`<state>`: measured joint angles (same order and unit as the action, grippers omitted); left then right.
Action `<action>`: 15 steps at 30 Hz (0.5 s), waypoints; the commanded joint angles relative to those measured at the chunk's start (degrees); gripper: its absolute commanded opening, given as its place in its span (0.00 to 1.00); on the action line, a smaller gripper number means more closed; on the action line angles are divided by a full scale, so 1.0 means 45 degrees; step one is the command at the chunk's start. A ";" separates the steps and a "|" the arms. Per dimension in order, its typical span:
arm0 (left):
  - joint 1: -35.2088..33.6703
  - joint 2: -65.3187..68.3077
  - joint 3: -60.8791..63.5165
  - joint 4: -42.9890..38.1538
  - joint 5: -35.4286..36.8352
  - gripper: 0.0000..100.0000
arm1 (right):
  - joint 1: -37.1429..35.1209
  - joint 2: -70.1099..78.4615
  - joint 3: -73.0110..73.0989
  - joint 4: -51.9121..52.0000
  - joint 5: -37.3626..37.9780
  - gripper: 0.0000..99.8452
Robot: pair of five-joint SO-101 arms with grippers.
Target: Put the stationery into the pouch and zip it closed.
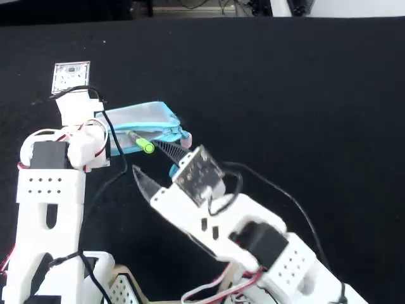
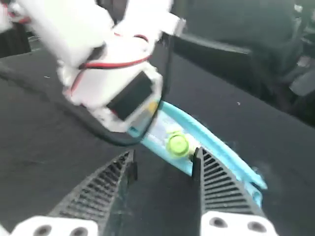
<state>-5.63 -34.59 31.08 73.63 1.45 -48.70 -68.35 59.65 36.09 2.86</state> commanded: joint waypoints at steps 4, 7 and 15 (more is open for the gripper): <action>-0.0029 0.0176 0.0440 -0.0059 0.0098 0.03 | 0.0918 0.1182 -0.0576 -0.1446 0.0137 0.18; -0.0029 0.0176 0.0440 -0.0059 0.0098 0.03 | 0.0918 0.0947 -0.0596 -0.1485 0.0137 0.18; -0.0029 0.0176 0.0440 -0.0059 0.0098 0.03 | 0.1231 0.0264 -0.0498 -0.1485 0.0234 0.01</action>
<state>-5.63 -34.59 31.08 73.63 1.45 -44.92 -64.48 59.65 30.81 3.03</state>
